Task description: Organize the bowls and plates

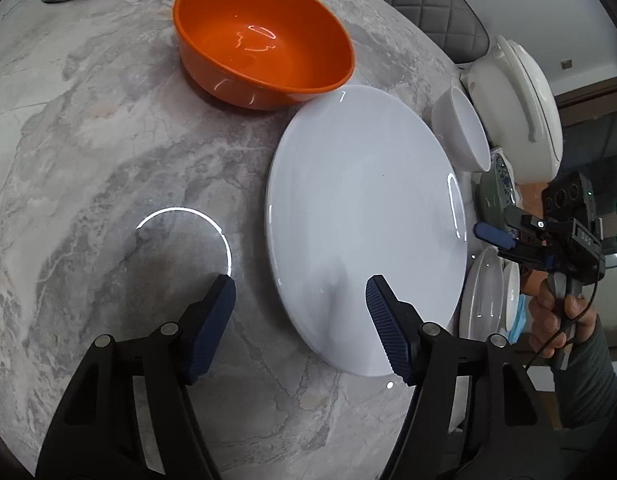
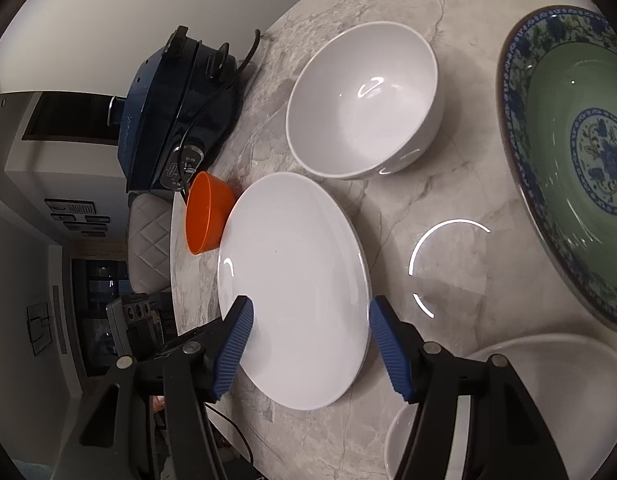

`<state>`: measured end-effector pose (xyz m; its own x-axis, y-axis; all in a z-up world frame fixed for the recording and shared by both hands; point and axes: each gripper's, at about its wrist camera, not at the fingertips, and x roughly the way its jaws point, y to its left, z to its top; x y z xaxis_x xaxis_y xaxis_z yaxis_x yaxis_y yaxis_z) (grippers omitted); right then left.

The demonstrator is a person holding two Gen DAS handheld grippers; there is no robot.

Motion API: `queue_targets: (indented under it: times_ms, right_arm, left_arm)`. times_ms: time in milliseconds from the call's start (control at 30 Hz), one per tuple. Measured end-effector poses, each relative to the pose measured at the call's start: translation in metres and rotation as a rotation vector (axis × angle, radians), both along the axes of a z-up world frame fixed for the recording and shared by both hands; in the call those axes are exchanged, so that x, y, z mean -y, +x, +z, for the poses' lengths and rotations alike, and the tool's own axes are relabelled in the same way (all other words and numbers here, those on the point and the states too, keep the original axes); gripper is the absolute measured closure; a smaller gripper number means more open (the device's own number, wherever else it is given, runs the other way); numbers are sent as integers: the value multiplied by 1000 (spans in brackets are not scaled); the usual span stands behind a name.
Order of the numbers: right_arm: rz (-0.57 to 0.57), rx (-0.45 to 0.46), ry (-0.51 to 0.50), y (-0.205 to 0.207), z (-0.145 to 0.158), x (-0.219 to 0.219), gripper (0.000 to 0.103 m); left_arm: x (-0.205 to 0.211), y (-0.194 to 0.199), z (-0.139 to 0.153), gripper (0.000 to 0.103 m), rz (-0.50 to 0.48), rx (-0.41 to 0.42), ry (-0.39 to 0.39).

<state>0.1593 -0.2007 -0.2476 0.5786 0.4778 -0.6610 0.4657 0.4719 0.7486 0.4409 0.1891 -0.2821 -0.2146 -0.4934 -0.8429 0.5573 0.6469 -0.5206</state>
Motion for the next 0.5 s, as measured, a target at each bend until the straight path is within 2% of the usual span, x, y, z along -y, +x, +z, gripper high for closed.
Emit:
queue_targets:
  times_ms: [167,233,333,433,500]
  right_arm:
    - [18,-40,10,15,-15,6,40]
    - [23,-43,13,20,-18,8,42]
    - [56,-52,29,26,-24,7,44]
    - [83,-101,18,29,-33,5,45]
    - [83,-97,30,30,-35,6,49]
  left_arm:
    - [17,16,-4,40,7,-13,-11]
    - [21,18,-6,54,-2,-27,-23]
    - [25,23,-9,68,-14,-47,-19]
    - [32,25,-10,68,-23,-60,-22]
    - [36,26,-10,70,-28,-61,-23]
